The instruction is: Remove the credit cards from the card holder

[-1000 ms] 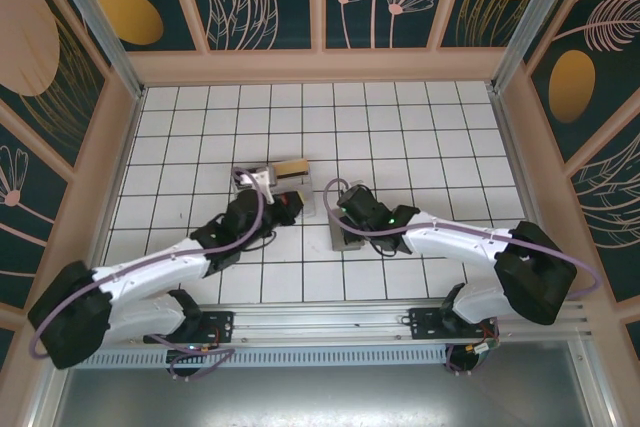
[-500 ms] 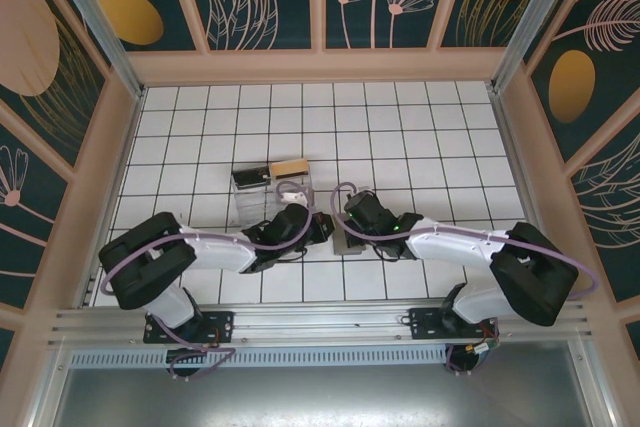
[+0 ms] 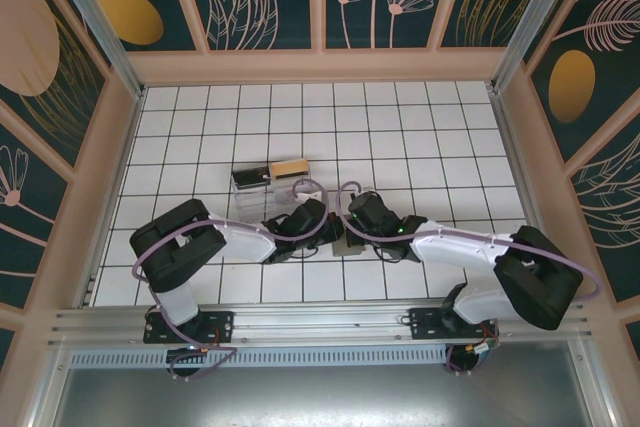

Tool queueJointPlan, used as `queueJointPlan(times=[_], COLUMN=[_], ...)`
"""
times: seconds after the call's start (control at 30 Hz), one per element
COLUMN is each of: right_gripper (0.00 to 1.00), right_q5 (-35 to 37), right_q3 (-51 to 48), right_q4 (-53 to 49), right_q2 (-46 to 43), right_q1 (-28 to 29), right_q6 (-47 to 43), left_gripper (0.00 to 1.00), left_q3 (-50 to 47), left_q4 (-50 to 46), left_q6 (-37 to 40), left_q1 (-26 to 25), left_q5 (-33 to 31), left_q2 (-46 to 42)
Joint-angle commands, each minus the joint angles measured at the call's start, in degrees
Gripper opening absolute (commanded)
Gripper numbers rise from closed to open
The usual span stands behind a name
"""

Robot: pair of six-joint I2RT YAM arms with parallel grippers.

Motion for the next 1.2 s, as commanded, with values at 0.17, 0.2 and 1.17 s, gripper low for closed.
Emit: queueJointPlan(times=[0.17,0.2,1.17], right_gripper=[0.0,0.0,0.57], right_q5=[0.05,1.02,0.44], right_q3=[-3.51,-3.81,-2.46], right_q4=[-0.14,-1.14,-4.7], right_q2=[-8.85,-9.77,-5.73], right_q1=[-3.48,-3.99,-4.63], right_q6=[3.77,4.35,9.51], left_gripper=[0.0,0.0,0.24], left_q3=[2.48,2.55,2.95], left_q4=[-10.58,-10.59,-11.22], left_q6=[-0.98,-0.59,5.28], left_q1=[-0.35,-0.35,-0.35], left_q5=[-2.47,-2.65,-6.18], left_q2=[2.73,2.26,-8.47])
